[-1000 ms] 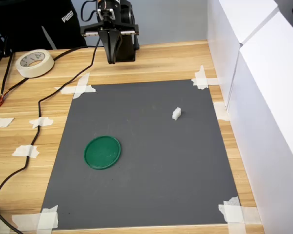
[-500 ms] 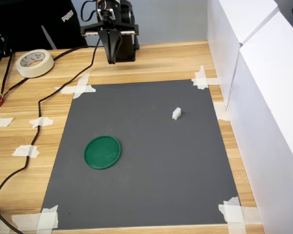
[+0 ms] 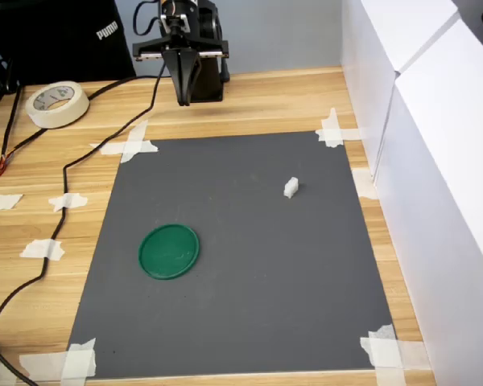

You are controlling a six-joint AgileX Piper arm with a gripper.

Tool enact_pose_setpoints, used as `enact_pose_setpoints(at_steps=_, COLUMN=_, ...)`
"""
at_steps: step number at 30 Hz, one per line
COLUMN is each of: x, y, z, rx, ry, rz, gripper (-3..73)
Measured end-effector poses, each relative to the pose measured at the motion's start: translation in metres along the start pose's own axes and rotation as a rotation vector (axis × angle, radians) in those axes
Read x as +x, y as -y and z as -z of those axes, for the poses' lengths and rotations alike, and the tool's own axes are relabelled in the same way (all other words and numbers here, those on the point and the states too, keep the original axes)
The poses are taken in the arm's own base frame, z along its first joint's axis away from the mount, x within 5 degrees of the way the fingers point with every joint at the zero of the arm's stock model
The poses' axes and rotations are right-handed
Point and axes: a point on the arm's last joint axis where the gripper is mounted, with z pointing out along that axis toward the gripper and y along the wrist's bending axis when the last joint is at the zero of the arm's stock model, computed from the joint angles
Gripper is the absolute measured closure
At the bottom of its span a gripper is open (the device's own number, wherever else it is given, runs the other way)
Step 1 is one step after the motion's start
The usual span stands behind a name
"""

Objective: Grasp a white terminal and put it on the green lid.

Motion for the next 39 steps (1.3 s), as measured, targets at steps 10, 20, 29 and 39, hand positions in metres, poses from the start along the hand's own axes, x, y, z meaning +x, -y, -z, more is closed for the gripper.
enact_pose_setpoints(at_steps=10, x=-0.056, y=0.004, z=-0.021, rx=-0.001, ry=-0.059, rz=0.000, gripper=71.1)
enact_pose_setpoints(at_steps=20, x=-0.096, y=0.008, z=-0.038, rx=0.004, ry=-0.308, rz=-0.007, gripper=71.1)
enact_pose_setpoints(at_steps=29, x=-0.118, y=0.009, z=-0.058, rx=-0.029, ry=-0.480, rz=0.097, gripper=71.1)
enact_pose_setpoints(at_steps=39, x=-0.132, y=-0.010, z=-0.080, rx=-0.210, ry=-0.510, rz=0.209, gripper=71.1)
